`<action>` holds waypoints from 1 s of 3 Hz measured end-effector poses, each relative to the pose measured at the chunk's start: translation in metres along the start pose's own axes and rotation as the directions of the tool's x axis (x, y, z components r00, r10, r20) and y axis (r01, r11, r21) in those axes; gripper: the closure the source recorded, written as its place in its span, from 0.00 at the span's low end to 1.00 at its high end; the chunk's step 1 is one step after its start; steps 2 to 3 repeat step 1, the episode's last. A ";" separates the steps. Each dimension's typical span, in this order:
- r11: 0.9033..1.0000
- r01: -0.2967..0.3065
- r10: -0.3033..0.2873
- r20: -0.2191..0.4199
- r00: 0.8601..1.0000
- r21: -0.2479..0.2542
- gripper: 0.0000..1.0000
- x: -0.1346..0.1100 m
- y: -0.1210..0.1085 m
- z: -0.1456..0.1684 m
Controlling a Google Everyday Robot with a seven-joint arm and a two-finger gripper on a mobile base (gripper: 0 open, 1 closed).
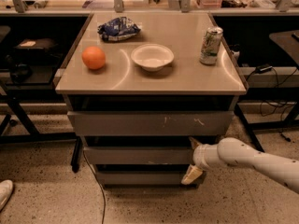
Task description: Close middle drawer
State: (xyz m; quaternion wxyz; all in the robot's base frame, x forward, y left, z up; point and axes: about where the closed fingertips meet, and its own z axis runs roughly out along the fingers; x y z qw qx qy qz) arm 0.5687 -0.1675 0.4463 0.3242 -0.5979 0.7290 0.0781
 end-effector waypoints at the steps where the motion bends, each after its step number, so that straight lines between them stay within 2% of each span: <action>1: 1.000 0.000 0.000 0.000 1.000 0.000 0.00 0.000 0.000 0.000; 3: 1.000 0.000 0.000 0.000 1.000 0.000 0.00 0.000 0.000 0.000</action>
Offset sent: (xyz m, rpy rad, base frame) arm 0.0000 0.0000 0.0000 0.0000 0.0000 0.0000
